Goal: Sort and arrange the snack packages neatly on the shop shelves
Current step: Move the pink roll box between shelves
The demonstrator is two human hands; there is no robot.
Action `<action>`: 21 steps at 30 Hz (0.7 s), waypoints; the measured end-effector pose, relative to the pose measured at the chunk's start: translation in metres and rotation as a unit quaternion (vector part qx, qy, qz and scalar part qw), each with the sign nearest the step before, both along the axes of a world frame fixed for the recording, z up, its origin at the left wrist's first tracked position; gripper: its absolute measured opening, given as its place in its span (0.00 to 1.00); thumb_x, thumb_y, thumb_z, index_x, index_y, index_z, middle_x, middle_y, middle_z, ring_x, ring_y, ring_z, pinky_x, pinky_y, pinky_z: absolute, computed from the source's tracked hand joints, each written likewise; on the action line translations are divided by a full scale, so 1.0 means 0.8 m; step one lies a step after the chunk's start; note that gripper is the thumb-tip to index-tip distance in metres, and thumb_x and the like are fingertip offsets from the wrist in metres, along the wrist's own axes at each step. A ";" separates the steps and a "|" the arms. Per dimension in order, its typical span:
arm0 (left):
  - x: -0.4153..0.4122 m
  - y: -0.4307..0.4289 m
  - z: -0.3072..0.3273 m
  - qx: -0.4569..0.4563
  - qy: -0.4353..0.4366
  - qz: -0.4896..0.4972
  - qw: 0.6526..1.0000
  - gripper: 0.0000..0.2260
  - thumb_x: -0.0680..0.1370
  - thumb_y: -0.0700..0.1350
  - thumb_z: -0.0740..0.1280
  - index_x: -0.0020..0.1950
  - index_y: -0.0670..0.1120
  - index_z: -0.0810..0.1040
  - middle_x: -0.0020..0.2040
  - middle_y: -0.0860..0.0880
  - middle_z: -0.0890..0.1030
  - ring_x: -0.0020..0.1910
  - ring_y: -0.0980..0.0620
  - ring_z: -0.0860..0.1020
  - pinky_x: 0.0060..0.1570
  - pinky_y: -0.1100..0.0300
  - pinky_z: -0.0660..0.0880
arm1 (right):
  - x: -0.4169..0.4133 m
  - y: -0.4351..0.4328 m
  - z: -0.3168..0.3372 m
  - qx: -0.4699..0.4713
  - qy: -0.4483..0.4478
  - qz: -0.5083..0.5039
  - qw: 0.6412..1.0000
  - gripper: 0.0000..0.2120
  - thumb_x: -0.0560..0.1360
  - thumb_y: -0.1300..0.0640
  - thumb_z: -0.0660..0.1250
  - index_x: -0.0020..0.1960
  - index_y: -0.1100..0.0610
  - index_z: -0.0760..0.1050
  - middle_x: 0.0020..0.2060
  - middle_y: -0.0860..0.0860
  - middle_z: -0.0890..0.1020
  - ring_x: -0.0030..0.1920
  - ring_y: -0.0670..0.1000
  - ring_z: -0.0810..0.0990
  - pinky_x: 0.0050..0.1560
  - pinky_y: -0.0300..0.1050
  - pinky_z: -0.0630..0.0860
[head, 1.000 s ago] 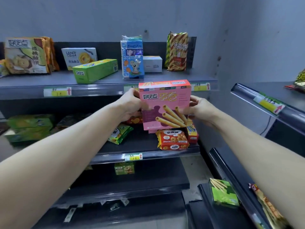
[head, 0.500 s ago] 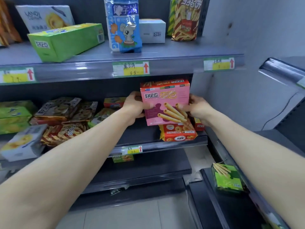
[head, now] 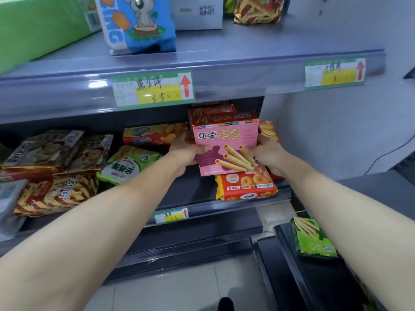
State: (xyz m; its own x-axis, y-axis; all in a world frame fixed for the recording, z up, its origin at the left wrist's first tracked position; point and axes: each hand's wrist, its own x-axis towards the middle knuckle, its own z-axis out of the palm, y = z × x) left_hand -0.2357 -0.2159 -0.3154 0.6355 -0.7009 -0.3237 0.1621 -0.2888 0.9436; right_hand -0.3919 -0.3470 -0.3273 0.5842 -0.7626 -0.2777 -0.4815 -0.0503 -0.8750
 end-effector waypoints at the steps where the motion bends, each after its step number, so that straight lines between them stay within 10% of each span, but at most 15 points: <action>1: 0.002 -0.004 -0.002 0.002 -0.001 0.004 1.000 0.25 0.71 0.35 0.73 0.65 0.44 0.70 0.57 0.44 0.80 0.47 0.49 0.80 0.39 0.56 0.78 | 0.002 -0.005 -0.002 0.002 0.004 -0.002 1.000 0.24 0.75 0.53 0.67 0.70 0.52 0.67 0.61 0.51 0.79 0.60 0.54 0.77 0.64 0.57 0.72; 16: 0.014 -0.028 -0.033 0.000 -0.018 0.052 0.998 0.14 0.72 0.37 0.72 0.49 0.52 0.73 0.45 0.54 0.80 0.44 0.55 0.79 0.43 0.58 0.77 | 0.022 -0.042 -0.022 0.003 0.030 0.080 0.996 0.21 0.75 0.59 0.65 0.68 0.52 0.69 0.56 0.50 0.81 0.53 0.51 0.80 0.55 0.49 0.78; 21: 0.015 -0.029 -0.035 -0.004 -0.028 0.070 0.997 0.14 0.72 0.38 0.73 0.44 0.55 0.72 0.43 0.56 0.79 0.42 0.56 0.79 0.39 0.60 0.76 | 0.019 -0.052 -0.029 0.010 0.102 0.074 0.992 0.26 0.75 0.66 0.61 0.72 0.55 0.64 0.57 0.54 0.79 0.45 0.48 0.80 0.37 0.41 0.78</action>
State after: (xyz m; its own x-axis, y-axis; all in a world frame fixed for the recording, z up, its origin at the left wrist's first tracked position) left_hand -0.2234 -0.2393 -0.3431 0.7443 -0.6064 -0.2798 0.1477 -0.2591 0.9545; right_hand -0.3764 -0.3886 -0.3503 0.6198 -0.6655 -0.4158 -0.6370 -0.1172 -0.7619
